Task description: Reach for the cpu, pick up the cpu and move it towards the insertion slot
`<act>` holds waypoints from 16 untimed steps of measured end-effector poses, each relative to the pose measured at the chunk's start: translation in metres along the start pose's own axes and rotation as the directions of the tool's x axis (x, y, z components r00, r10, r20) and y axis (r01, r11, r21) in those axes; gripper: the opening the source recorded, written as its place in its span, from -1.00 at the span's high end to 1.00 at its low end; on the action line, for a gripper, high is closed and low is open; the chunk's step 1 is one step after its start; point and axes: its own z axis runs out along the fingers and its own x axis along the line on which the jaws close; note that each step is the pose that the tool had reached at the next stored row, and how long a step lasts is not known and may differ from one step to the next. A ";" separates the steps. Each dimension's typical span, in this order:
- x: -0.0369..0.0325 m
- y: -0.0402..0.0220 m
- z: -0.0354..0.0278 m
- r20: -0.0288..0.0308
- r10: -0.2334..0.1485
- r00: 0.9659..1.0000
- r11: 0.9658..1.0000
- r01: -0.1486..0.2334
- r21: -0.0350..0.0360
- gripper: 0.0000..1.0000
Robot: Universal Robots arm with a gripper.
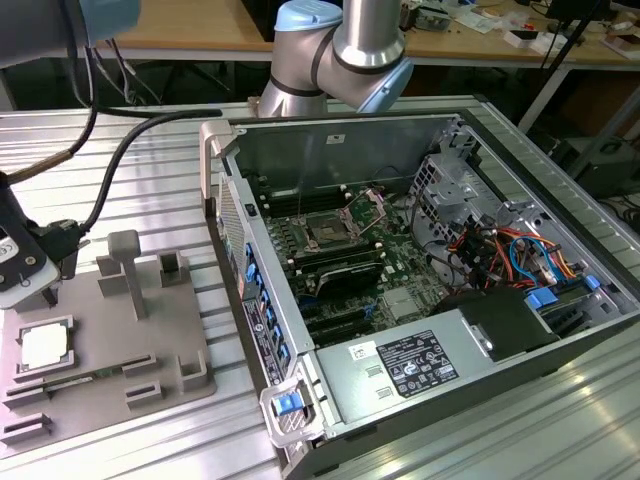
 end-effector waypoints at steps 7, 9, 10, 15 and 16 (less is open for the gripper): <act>0.0001 -0.0044 0.0116 0.000 0.000 1.000 1.000 0.000 0.000 -0.12; 0.0001 -0.0053 0.0143 0.000 0.000 1.000 1.000 0.000 0.000 -0.12; 0.0001 -0.0058 0.0161 0.000 0.000 1.000 1.000 0.000 0.000 -0.15; 0.0002 -0.0089 0.0273 0.000 0.000 1.000 1.000 0.000 0.000 -0.27; 0.0002 -0.0090 0.0287 0.000 0.000 1.000 1.000 0.000 0.000 -0.27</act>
